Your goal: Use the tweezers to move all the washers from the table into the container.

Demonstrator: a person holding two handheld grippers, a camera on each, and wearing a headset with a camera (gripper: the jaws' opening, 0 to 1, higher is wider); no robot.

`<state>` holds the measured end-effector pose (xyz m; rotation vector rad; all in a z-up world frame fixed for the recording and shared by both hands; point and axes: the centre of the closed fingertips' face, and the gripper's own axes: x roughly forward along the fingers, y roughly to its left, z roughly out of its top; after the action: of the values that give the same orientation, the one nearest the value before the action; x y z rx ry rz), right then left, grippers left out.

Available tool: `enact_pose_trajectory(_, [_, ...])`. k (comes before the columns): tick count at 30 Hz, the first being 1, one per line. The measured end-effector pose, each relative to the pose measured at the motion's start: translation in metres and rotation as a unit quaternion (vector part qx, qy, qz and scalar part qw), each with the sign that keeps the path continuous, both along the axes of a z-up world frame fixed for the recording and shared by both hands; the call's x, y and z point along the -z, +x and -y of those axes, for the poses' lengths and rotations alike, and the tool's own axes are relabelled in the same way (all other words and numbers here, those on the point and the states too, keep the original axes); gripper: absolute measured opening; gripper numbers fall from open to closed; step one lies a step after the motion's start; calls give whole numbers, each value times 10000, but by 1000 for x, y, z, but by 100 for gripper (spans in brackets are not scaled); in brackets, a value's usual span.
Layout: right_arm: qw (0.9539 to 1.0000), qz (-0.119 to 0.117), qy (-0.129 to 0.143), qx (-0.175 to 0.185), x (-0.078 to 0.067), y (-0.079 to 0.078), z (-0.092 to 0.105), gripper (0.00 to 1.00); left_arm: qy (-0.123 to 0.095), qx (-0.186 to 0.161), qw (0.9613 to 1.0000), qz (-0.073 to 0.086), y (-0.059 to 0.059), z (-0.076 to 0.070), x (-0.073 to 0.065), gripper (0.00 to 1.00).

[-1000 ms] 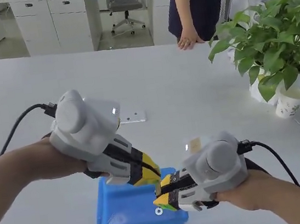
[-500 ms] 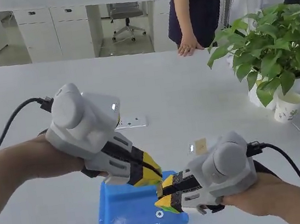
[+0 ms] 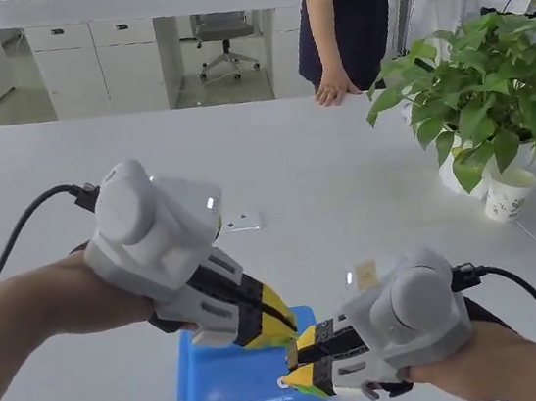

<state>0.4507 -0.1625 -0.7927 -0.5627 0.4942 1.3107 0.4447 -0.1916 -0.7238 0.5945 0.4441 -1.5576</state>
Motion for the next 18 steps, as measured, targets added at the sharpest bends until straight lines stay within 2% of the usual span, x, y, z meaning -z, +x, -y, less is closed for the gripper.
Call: enact_pose_trajectory(18, [9998, -177, -69, -16, 19, -20, 3, 12, 98, 104, 9998, -102, -15, 2, 19, 5])
